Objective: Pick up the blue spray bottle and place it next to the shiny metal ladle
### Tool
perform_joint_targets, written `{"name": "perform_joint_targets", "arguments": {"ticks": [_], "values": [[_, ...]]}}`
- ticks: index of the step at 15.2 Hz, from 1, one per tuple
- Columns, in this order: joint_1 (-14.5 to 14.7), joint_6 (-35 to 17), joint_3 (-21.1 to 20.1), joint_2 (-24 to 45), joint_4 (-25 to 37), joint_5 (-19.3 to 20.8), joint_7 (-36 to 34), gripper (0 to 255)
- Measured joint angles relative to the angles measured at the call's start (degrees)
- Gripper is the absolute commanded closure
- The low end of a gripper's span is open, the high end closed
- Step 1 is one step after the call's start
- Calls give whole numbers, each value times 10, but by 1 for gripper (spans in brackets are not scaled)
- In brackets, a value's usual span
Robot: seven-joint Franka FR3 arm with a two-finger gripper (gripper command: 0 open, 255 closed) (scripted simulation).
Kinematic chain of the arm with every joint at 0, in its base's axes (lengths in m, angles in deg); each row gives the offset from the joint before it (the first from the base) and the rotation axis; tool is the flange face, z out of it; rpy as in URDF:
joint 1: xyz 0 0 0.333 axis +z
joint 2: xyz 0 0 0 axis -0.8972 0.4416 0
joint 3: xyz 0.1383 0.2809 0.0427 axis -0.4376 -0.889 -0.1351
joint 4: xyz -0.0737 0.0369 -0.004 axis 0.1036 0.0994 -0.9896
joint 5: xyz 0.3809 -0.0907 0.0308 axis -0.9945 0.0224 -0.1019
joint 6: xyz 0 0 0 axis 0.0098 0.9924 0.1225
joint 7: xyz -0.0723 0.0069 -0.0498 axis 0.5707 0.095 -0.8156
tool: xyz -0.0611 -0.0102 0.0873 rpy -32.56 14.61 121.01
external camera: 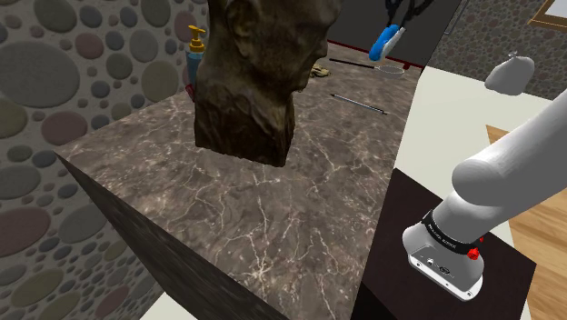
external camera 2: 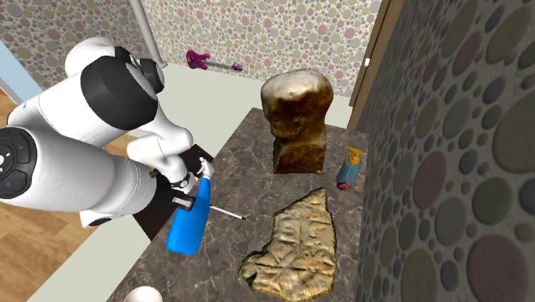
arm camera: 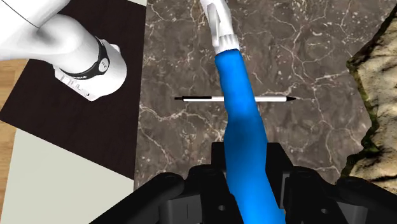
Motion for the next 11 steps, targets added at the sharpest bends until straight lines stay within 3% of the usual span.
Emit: {"name": "perform_joint_targets", "arguments": {"ticks": [4, 11], "values": [[-27, 34, 31, 17, 33, 19, 56, 255], [-32, -13, 36, 5, -30, 31, 83, 255]]}}
